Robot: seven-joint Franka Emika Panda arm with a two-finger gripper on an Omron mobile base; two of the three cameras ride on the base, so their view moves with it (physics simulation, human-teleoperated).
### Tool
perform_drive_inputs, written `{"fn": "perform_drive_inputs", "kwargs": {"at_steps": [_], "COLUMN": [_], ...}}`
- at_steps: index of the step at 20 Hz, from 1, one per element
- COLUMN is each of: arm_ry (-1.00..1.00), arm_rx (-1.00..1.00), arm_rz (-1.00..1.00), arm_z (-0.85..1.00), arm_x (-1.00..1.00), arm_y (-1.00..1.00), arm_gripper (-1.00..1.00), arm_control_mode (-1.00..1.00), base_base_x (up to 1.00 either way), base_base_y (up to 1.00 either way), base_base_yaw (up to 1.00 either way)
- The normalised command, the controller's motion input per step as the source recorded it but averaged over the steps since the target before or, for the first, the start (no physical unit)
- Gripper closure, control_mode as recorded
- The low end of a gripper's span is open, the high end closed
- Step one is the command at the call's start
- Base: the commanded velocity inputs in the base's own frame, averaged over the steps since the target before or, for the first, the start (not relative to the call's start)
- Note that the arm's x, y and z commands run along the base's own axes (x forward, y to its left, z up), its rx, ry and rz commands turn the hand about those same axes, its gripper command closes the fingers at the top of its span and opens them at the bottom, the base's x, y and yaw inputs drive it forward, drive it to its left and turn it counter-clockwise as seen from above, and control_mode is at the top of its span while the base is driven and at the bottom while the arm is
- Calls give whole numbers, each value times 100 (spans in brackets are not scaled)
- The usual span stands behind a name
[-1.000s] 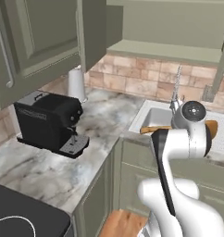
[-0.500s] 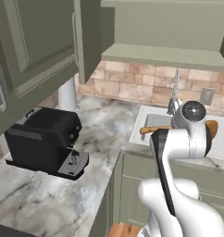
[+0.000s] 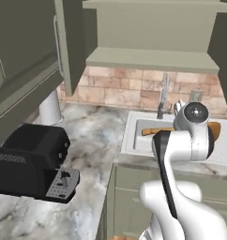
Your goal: Organize the utensils by type. Pick up the wooden spoons from the counter and place them in the open cabinet. Then pick up the metallic utensils from the counter and place them in the open drawer.
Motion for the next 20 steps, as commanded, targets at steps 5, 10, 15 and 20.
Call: {"fn": "perform_drive_inputs", "kwargs": {"at_steps": [5, 10, 15, 20], "arm_ry": [0, 0, 0, 0], "arm_rx": [0, 0, 0, 0], "arm_rz": [0, 0, 0, 0], "arm_z": [0, 0, 0, 0], "arm_x": [0, 0, 0, 0], "arm_y": [0, 0, 0, 0], "arm_gripper": [100, 100, 100, 100], "arm_control_mode": [100, 100, 100, 100], "base_base_x": [49, 52, 50, 34], "base_base_y": [19, 20, 20, 20], "base_base_yaw": [-25, -24, -24, -24]}}
